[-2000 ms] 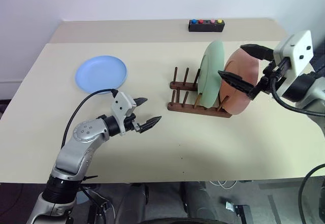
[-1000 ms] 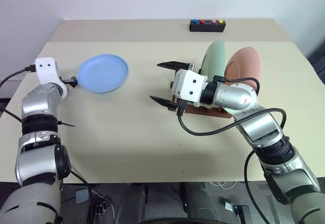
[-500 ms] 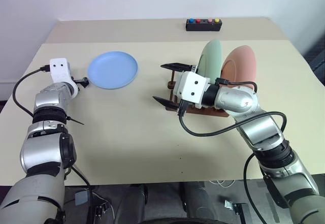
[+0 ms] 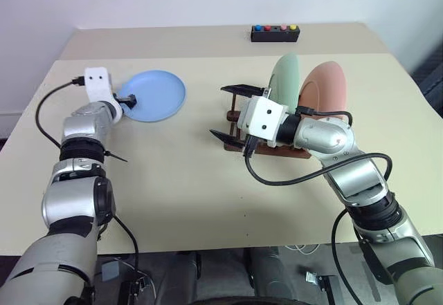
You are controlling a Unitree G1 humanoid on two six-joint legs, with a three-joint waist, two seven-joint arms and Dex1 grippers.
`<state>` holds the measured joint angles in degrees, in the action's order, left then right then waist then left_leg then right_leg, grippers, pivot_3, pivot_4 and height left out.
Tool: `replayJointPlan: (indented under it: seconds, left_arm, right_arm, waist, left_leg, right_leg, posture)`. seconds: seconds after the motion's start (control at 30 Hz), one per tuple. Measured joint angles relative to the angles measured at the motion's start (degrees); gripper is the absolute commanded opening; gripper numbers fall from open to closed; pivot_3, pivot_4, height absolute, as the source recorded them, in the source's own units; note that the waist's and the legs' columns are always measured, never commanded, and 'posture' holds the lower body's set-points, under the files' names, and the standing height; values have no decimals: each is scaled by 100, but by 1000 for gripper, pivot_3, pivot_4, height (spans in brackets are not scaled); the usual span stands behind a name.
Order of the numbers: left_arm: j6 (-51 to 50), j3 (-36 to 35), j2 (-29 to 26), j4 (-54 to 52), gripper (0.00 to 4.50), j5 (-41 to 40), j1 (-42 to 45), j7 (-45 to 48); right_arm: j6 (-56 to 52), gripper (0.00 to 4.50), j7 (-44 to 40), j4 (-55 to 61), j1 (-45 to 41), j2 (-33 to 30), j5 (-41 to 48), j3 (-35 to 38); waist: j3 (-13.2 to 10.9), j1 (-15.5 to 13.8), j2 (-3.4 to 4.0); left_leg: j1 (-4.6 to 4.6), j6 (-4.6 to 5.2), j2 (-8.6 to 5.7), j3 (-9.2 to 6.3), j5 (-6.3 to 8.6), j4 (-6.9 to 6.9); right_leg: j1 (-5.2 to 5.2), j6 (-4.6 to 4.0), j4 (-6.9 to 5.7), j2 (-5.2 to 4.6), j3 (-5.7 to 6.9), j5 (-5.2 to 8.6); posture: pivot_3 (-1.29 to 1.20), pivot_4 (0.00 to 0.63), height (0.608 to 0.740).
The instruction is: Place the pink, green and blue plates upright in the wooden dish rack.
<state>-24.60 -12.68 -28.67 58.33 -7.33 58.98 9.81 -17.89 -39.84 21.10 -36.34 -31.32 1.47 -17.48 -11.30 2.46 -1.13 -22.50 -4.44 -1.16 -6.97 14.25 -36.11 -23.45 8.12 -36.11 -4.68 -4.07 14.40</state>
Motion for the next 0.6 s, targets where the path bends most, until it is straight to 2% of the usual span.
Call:
replayJointPlan:
  seconds: [0.03,0.07,0.13,0.27,0.3,0.5,0.6]
  left_arm:
    - [21,44,39,116,3915,39,26,11]
    - [56,62,70,213,3660,58,35,9]
    - [159,58,80,295,2727,59,57,-12]
    - [296,14,75,419,740,57,83,-125]
    - [362,-5,71,419,123,47,94,-129]
    - [528,-225,66,362,47,-112,210,-51]
    - [712,-410,190,-90,47,-328,15,6]
  right_arm:
    - [15,4500,1,-1,5,0,-18,18]
    - [32,4500,1,-1,26,0,-26,38]
    - [40,4500,1,0,73,-2,-49,58]
    - [78,4500,1,2,216,-3,-81,86]
    - [84,4500,1,2,235,-4,-93,88]
    - [153,4500,1,-21,253,-3,-216,91]
    - [183,4500,0,-73,253,1,-256,92]
  waist:
    - [0,5,0]
    - [0,8,0]
    - [0,10,0]
    - [0,-2,0]
    - [0,-3,0]
    - [1,-8,-1]
    - [1,-15,-1]
  left_leg:
    - [0,0,0,0,0,0]
    - [0,0,0,0,0,1]
    - [0,0,0,0,0,0]
    - [0,0,0,0,0,-2]
    - [0,0,0,0,0,-2]
    - [2,-1,0,0,0,-3]
    - [0,-1,0,0,-1,-3]
  right_leg:
    - [-1,0,0,0,0,0]
    - [-1,0,0,0,0,0]
    - [-2,0,-1,0,-1,0]
    - [-1,0,-1,-1,-1,0]
    - [-1,0,-1,-1,0,0]
    - [2,0,-3,0,0,0]
    - [2,0,-2,-2,0,0]
  posture:
    - [0,150,740]
    - [0,150,740]
    - [0,150,740]
    - [0,150,740]
    - [0,150,740]
    - [0,150,740]
    - [0,150,740]
